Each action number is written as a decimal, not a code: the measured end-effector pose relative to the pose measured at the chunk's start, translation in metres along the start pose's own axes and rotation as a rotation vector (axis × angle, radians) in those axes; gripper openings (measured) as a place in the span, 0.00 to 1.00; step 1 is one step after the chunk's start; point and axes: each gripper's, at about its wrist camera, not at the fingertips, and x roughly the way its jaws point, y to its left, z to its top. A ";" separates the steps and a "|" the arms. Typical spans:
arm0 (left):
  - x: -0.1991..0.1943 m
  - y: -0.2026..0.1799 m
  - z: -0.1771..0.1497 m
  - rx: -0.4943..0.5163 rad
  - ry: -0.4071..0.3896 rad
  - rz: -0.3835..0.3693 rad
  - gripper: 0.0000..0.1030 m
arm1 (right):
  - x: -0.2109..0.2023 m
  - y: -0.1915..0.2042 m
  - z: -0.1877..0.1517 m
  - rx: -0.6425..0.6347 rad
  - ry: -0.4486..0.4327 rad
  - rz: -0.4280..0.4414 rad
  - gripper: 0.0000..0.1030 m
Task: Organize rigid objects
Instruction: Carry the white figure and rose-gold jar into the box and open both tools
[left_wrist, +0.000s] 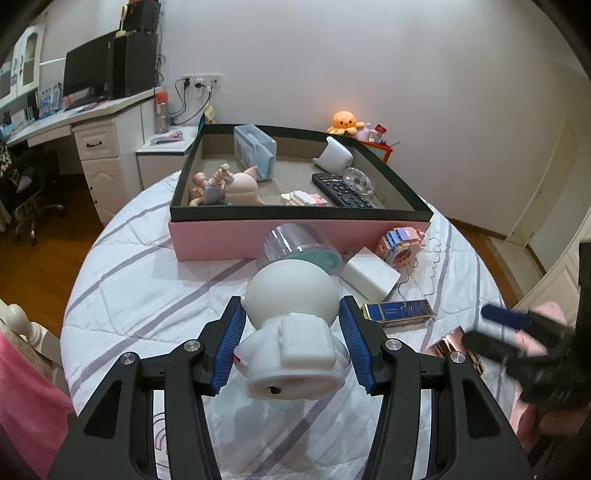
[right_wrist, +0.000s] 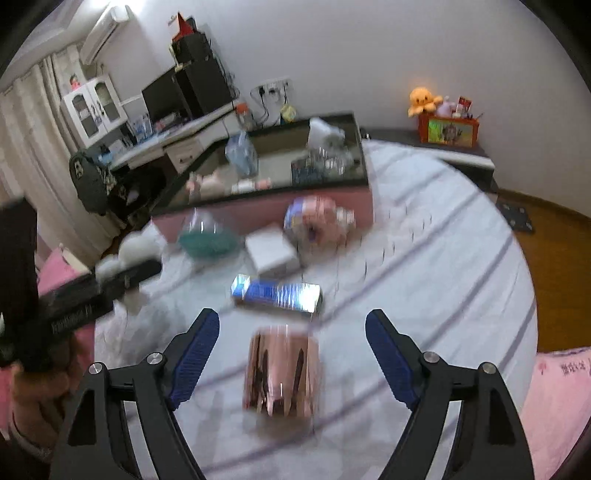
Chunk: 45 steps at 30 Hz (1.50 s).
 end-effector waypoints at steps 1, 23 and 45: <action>0.000 -0.001 -0.001 0.000 0.002 -0.002 0.52 | 0.004 0.002 -0.004 -0.013 0.020 -0.014 0.80; -0.018 0.002 0.010 0.005 -0.053 0.012 0.52 | 0.002 0.024 0.023 -0.106 -0.015 0.004 0.47; 0.011 0.010 0.111 0.043 -0.165 0.027 0.52 | 0.013 0.027 0.137 -0.146 -0.157 0.000 0.47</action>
